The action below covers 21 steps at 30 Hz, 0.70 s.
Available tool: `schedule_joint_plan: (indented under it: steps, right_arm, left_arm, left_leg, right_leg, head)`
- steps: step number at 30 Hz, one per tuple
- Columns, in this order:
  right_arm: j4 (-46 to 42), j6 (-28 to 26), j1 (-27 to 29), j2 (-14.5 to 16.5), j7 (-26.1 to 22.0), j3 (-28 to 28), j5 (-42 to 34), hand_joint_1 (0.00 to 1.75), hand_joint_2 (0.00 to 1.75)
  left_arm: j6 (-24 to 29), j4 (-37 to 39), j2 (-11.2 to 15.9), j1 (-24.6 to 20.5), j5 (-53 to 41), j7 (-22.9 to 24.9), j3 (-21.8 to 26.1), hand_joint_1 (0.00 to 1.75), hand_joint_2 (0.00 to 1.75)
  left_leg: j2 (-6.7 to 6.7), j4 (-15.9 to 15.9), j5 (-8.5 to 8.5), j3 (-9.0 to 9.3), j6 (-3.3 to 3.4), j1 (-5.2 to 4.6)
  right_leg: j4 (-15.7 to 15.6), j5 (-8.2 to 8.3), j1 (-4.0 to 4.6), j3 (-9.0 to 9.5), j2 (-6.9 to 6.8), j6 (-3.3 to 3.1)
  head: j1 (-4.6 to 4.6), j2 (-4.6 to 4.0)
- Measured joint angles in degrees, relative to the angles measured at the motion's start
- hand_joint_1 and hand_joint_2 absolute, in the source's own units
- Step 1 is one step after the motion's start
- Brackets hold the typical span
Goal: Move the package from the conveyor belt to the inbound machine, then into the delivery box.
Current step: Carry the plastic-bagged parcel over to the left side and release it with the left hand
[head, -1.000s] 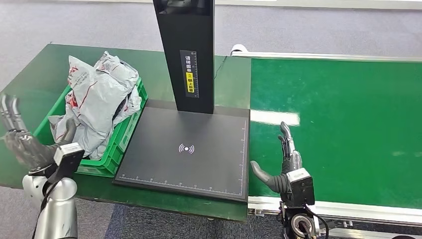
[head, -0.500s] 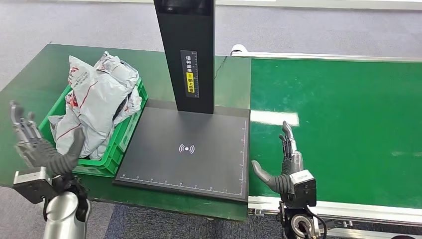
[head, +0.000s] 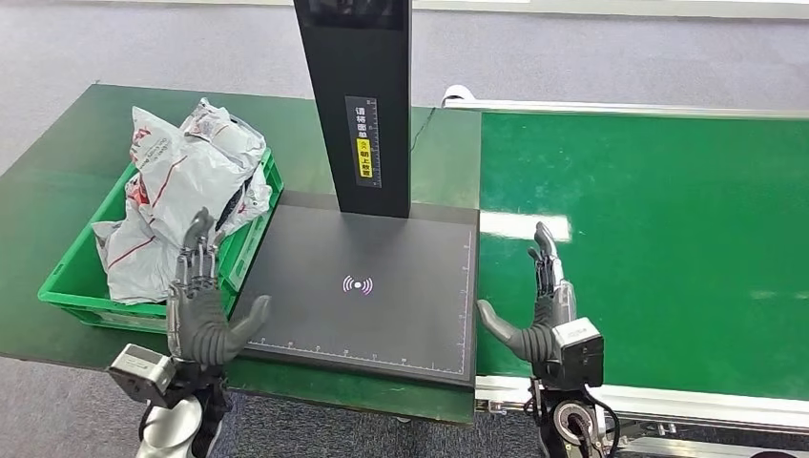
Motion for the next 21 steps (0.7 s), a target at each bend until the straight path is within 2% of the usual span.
schedule_joint_plan:
  steps: [3,6,12,21]
  right_arm:
    - [0.12,-0.01,-0.15,0.21,0.02,0.15,-0.36,0.0,1.75]
    - [0.11,0.04,0.01,0.35,0.31,0.27,-0.69,0.0,1.75]
    - [0.11,1.32,0.84,0.89,1.42,0.38,-0.71,0.0,1.75]
    - [0.12,1.92,0.78,1.59,1.73,0.48,0.18,0.0,1.75]
  left_arm:
    - [-5.17,3.78,-0.65,-0.76,1.77,2.19,-1.64,0.0,1.75]
    - [-7.79,9.03,-1.04,-2.33,1.46,4.06,-3.17,0.0,1.75]
    - [-8.4,15.78,-1.0,-4.0,0.41,5.9,-3.55,0.0,1.75]
    - [-8.56,16.5,-1.19,-3.18,1.35,6.06,-1.89,0.0,1.75]
  left_leg:
    - [-0.01,0.01,0.0,0.01,0.0,-0.01]
    - [0.01,0.01,0.0,0.0,0.0,-0.01]
    - [0.02,0.0,-0.01,-0.01,0.0,0.01]
    - [0.01,0.0,0.0,-0.04,0.0,0.01]
  right_leg:
    - [0.0,0.0,-0.01,0.0,-0.01,0.0]
    - [0.0,0.01,-0.02,0.0,0.0,0.0]
    - [0.0,0.0,0.01,-0.02,0.02,0.0]
    - [0.0,0.0,0.01,-0.01,0.02,0.0]
  head:
    - [0.0,0.0]
    - [0.0,0.0]
    - [-0.01,0.0]
    - [0.0,0.0]
